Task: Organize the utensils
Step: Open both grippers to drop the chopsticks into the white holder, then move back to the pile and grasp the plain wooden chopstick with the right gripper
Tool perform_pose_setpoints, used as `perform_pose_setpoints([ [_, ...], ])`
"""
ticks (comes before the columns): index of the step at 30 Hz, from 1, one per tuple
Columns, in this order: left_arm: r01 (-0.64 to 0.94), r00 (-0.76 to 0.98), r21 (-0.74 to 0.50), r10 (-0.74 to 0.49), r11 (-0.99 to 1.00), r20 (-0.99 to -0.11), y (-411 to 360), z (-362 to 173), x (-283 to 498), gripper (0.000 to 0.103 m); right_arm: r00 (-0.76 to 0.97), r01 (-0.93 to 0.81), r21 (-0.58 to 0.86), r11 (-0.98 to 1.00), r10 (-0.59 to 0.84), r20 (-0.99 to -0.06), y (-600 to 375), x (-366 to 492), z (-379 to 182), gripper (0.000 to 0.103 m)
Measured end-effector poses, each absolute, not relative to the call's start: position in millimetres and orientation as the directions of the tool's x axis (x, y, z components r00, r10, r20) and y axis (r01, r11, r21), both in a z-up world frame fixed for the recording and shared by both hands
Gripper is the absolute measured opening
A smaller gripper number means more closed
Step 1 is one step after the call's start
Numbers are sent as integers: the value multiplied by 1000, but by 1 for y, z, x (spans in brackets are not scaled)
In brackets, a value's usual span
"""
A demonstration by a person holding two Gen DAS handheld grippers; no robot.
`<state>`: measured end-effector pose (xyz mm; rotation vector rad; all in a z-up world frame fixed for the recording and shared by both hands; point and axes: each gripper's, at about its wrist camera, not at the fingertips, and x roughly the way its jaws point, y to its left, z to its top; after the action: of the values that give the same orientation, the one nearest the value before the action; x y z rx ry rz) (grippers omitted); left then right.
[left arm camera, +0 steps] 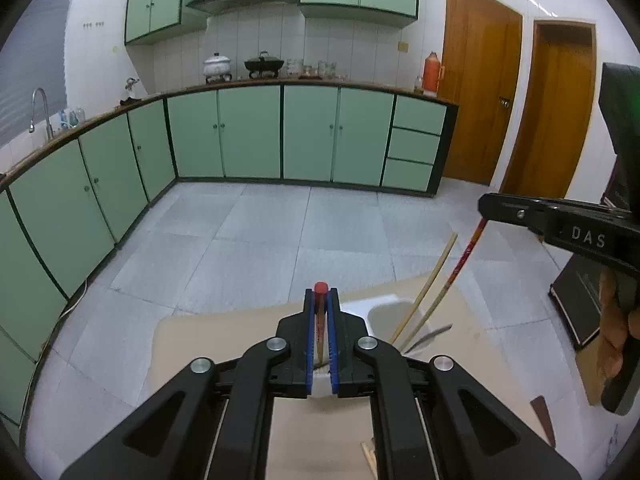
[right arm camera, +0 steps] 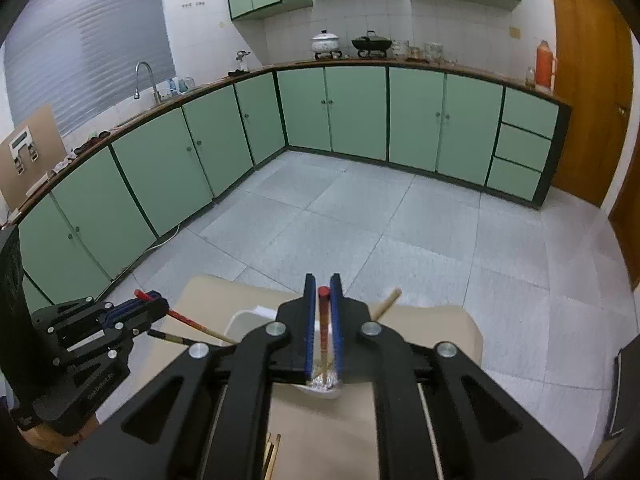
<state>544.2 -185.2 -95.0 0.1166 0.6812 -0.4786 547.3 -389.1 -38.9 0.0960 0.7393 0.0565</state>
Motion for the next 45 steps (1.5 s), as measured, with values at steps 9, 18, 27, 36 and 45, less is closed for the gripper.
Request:
perform_pose_setpoints([
  [9,449,729,-69,-409,891,-548,-142,-60,506,29,794,-33,128,991,104,-600,-402,483,-21,18],
  [18,402,813,-70,-391,913,-432,-73,-96,385,56,849,-32,67,997,63,-525,-385,309,-102,26],
  [27,365,794,-81,-356,927,-492,-51,-201,285,59,737,-106,19,994,91,-670,-305,204,-258,28],
  [36,361,765,-102,-357,927,-537,-53,-242,263,59,702,-176,-26,984,107,-704,-268,209,-296,28],
  [45,367,745,-87,-349,926,-568,-50,-256,268,59,720,-183,-16,983,123,-683,-262,230,-296,28],
])
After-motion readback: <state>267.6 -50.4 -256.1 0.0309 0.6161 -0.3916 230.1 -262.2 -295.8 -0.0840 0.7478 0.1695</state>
